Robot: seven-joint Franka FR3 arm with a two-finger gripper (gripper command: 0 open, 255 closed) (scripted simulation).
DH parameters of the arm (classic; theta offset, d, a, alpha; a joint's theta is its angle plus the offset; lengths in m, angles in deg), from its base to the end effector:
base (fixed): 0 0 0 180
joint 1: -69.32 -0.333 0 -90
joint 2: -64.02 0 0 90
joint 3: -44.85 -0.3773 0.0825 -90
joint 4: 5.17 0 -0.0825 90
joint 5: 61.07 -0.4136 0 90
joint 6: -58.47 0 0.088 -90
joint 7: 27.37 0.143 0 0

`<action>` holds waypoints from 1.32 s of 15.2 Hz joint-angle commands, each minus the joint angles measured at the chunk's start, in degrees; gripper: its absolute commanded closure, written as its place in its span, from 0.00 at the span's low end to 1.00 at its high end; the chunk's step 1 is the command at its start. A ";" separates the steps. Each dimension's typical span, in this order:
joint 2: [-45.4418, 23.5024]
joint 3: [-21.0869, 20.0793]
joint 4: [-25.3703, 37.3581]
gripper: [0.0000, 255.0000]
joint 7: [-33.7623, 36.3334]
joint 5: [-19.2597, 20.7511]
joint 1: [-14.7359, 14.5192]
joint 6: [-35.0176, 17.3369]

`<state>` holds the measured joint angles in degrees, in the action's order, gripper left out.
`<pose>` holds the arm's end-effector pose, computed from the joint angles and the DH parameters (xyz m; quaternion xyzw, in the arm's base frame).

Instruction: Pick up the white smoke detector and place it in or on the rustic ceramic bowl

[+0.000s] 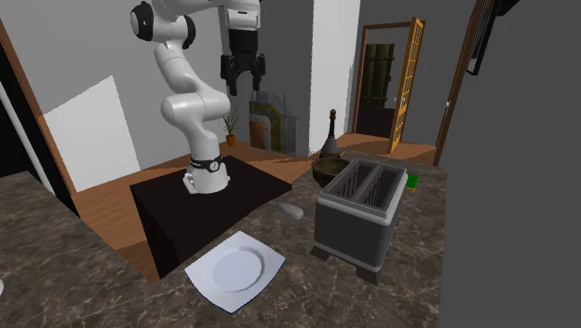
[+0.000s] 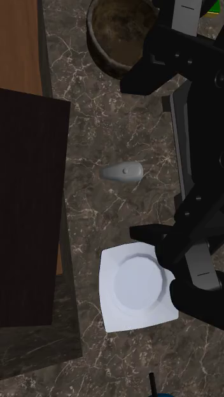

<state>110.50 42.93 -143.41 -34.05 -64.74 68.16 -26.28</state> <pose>0.2682 0.0270 0.5697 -0.9947 -0.0799 0.0605 0.0221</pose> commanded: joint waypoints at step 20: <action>-20.09 -9.57 -22.89 0.00 9.73 -6.01 -0.59 -48.21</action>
<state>92.50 33.89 -165.63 -24.84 -70.55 67.53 -71.25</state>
